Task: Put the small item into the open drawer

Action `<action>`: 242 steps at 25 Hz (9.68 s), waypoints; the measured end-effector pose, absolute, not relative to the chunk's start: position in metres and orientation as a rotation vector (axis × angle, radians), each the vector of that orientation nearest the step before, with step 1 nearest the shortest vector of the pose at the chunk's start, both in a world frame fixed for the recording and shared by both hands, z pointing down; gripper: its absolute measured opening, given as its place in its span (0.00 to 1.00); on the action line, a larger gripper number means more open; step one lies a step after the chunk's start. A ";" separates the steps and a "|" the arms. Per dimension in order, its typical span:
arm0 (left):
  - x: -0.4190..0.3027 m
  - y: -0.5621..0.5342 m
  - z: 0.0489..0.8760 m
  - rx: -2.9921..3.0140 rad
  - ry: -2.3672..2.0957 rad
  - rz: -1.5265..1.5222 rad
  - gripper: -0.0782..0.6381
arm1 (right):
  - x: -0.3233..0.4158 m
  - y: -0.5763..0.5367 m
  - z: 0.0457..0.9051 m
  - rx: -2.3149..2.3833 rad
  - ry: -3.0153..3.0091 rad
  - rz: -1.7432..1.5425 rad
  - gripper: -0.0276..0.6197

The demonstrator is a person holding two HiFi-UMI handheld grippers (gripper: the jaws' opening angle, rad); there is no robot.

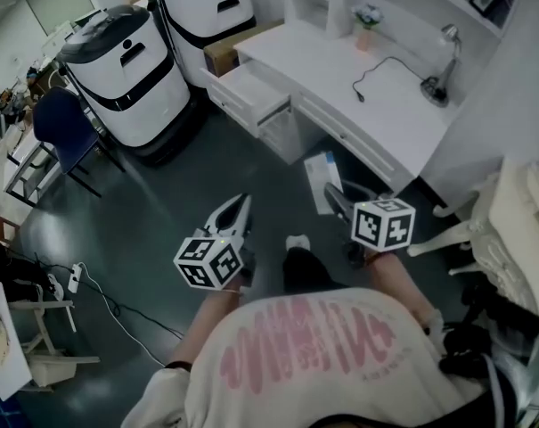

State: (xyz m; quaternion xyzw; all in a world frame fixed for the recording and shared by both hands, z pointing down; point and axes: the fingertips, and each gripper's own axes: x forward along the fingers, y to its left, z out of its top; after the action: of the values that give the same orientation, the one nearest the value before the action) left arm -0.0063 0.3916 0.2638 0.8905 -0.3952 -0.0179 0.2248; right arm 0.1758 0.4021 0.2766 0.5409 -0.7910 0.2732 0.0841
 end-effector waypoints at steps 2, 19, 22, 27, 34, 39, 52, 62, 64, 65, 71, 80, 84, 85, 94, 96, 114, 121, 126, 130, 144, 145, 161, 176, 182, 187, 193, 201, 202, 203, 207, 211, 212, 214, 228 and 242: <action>-0.009 0.374 0.269 2.439 -1.125 -0.054 0.15 | 0.176 0.381 0.281 1.589 -2.371 0.793 0.20; 0.008 0.179 0.267 2.344 -1.331 -0.093 0.15 | 0.196 0.152 0.299 1.372 -2.453 0.816 0.20; 0.011 0.150 0.263 2.325 -1.342 -0.112 0.15 | 0.193 0.122 0.293 1.319 -2.474 0.795 0.20; 0.022 0.110 0.261 2.318 -1.360 -0.137 0.15 | 0.191 0.082 0.290 1.247 -2.502 0.756 0.20; 0.021 0.087 0.270 2.293 -1.385 -0.137 0.15 | 0.186 0.053 0.300 1.202 -2.512 0.736 0.20; 0.012 0.062 0.281 2.269 -1.403 -0.129 0.15 | 0.180 0.022 0.314 1.186 -2.495 0.757 0.20; -0.022 -0.049 0.318 2.218 -1.369 -0.075 0.15 | 0.150 -0.088 0.351 1.183 -2.403 0.816 0.20; -0.064 -0.137 0.376 2.131 -1.312 0.050 0.15 | 0.120 -0.169 0.437 1.169 -2.212 0.955 0.20; -0.068 -0.147 0.386 2.136 -1.308 0.054 0.15 | 0.117 -0.179 0.450 1.166 -2.181 0.966 0.20; -0.071 -0.151 0.391 2.133 -1.305 0.055 0.15 | 0.115 -0.183 0.456 1.163 -2.164 0.971 0.20; -0.082 -0.155 0.439 2.033 -1.279 0.102 0.15 | 0.106 -0.199 0.498 1.130 -2.082 0.998 0.20; -0.092 -0.144 0.483 1.955 -1.240 0.134 0.15 | 0.083 -0.211 0.547 1.080 -2.006 1.030 0.20; -0.096 -0.142 0.495 1.943 -1.223 0.150 0.15 | 0.076 -0.211 0.560 1.053 -1.981 1.037 0.20; -0.096 -0.141 0.497 1.944 -1.219 0.151 0.15 | 0.074 -0.210 0.563 1.052 -1.981 1.041 0.20; -0.095 -0.130 0.512 1.931 -1.210 0.119 0.15 | 0.069 -0.206 0.580 1.047 -1.948 1.026 0.20; -0.093 -0.128 0.514 1.929 -1.212 0.114 0.15 | 0.069 -0.206 0.581 1.046 -1.947 1.013 0.20; -0.095 -0.116 0.516 1.908 -1.246 0.103 0.15 | 0.072 -0.201 0.593 1.008 -1.916 1.006 0.21; -0.098 -0.121 0.518 1.910 -1.247 0.120 0.15 | 0.076 -0.210 0.602 1.019 -1.894 1.026 0.21; -0.100 -0.121 0.520 1.908 -1.243 0.128 0.15 | 0.076 -0.215 0.605 1.026 -1.895 1.042 0.22; -0.102 -0.119 0.523 1.898 -1.243 0.131 0.15 | 0.079 -0.217 0.609 1.034 -1.879 1.048 0.25; -0.103 -0.116 0.527 1.885 -1.233 0.136 0.15 | 0.083 -0.219 0.618 1.042 -1.864 1.071 0.31; -0.104 -0.116 0.528 1.885 -1.233 0.138 0.15 | 0.082 -0.219 0.618 1.041 -1.863 1.072 0.32; -0.105 -0.114 0.529 1.883 -1.241 0.135 0.15 | 0.081 -0.220 0.627 1.047 -1.826 1.074 0.39; -0.109 -0.113 0.530 1.862 -1.268 0.123 0.15 | 0.081 -0.220 0.632 1.033 -1.806 1.108 0.40; -0.104 -0.115 0.533 1.863 -1.254 0.130 0.15 | 0.083 -0.220 0.639 1.023 -1.769 1.041 0.34; -0.103 -0.113 0.534 1.860 -1.253 0.135 0.15 | 0.083 -0.220 0.640 1.018 -1.773 1.012 0.34; -0.104 -0.115 0.533 1.862 -1.253 0.131 0.15 | 0.084 -0.220 0.640 1.024 -1.768 1.022 0.35; -0.107 -0.116 0.536 1.853 -1.250 0.135 0.15 | 0.083 -0.221 0.643 1.028 -1.750 1.079 0.34; -0.109 -0.117 0.536 1.852 -1.246 0.130 0.15 | 0.083 -0.220 0.644 1.029 -1.742 1.096 0.34; -0.111 -0.120 0.533 1.857 -1.239 0.114 0.15 | 0.082 -0.219 0.645 1.026 -1.736 1.108 0.34; -0.122 -0.150 0.505 1.948 -1.191 -0.016 0.15 | 0.081 -0.218 0.647 1.001 -1.720 1.121 0.34; -0.129 -0.172 0.490 2.006 -1.150 -0.021 0.15 | 0.081 -0.218 0.647 0.989 -1.684 1.103 0.34; -0.131 -0.176 0.491 1.999 -1.149 -0.007 0.15 | 0.081 -0.218 0.647 0.987 -1.675 1.094 0.34; -0.139 -0.182 0.494 1.972 -1.166 0.024 0.15 | 0.081 -0.218 0.647 0.984 -1.657 1.084 0.34; -0.150 -0.197 0.494 1.965 -1.179 0.116 0.15 | 0.080 -0.218 0.646 0.984 -1.590 1.043 0.33; -0.132 -0.184 0.483 1.988 -1.152 0.131 0.15 | 0.091 -0.211 0.629 1.059 -1.583 1.051 0.21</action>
State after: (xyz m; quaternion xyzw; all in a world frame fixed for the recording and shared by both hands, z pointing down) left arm -0.1321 -0.1838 0.4827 0.7887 -0.4570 0.0521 0.4079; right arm 0.0915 -0.2113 0.6288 0.4312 -0.6444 0.4278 0.4646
